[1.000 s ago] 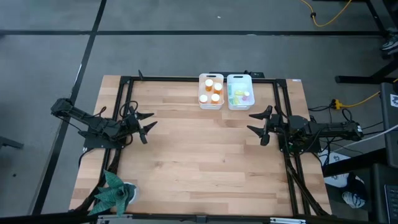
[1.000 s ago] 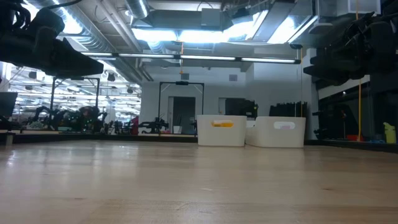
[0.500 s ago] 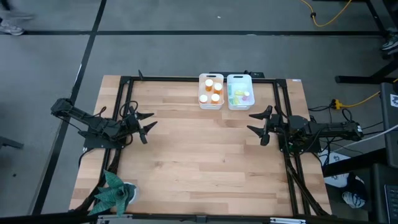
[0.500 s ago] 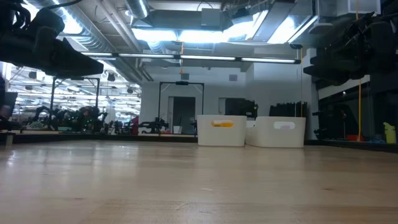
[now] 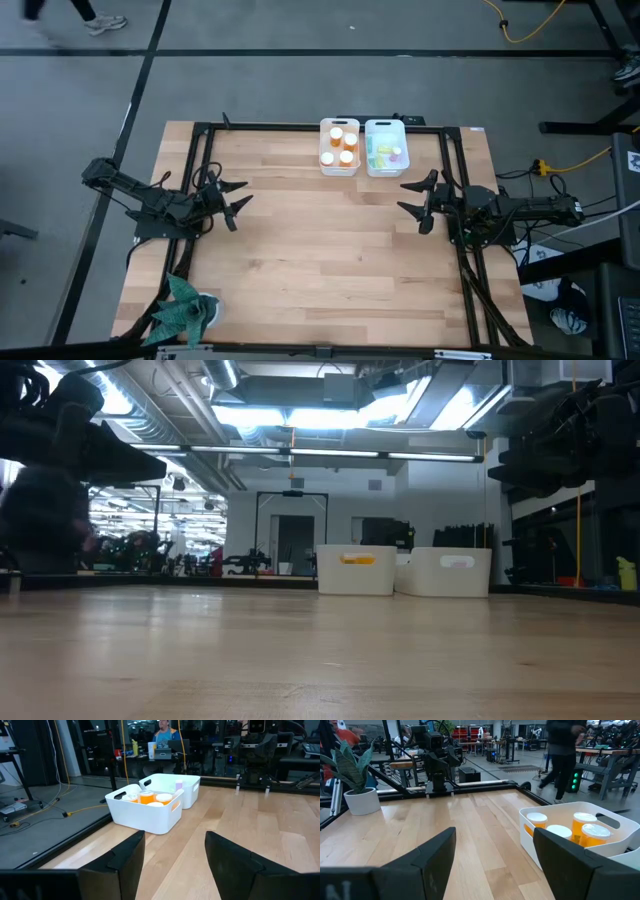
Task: Pick and place medicine bottles into bin by pill shape (circle, oval)
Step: Return to Home Position
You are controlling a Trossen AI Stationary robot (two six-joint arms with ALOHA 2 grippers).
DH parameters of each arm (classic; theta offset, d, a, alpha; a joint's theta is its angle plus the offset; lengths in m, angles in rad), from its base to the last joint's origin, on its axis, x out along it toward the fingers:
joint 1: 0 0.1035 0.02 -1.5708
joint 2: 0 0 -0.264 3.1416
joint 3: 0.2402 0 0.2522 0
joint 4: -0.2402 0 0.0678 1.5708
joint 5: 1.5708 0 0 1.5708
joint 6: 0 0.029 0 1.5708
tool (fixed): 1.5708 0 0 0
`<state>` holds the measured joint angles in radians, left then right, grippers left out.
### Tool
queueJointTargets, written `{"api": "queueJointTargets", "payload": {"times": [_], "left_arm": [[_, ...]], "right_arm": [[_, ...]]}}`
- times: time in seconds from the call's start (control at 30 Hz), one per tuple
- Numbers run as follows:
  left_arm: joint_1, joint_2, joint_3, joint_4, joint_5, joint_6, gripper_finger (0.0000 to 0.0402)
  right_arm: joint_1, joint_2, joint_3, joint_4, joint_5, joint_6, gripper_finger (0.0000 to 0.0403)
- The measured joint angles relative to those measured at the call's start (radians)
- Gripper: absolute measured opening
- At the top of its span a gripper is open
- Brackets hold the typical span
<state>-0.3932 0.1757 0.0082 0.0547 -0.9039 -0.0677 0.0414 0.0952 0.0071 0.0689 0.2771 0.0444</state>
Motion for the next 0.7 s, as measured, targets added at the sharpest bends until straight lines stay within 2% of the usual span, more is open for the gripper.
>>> {"api": "queueJointTargets", "payload": {"times": [0.7], "left_arm": [[0.0,0.0,0.0,0.0,0.0,0.0,0.0199]], "right_arm": [[0.0,0.0,0.0,0.0,0.0,0.0,0.0268]]}}
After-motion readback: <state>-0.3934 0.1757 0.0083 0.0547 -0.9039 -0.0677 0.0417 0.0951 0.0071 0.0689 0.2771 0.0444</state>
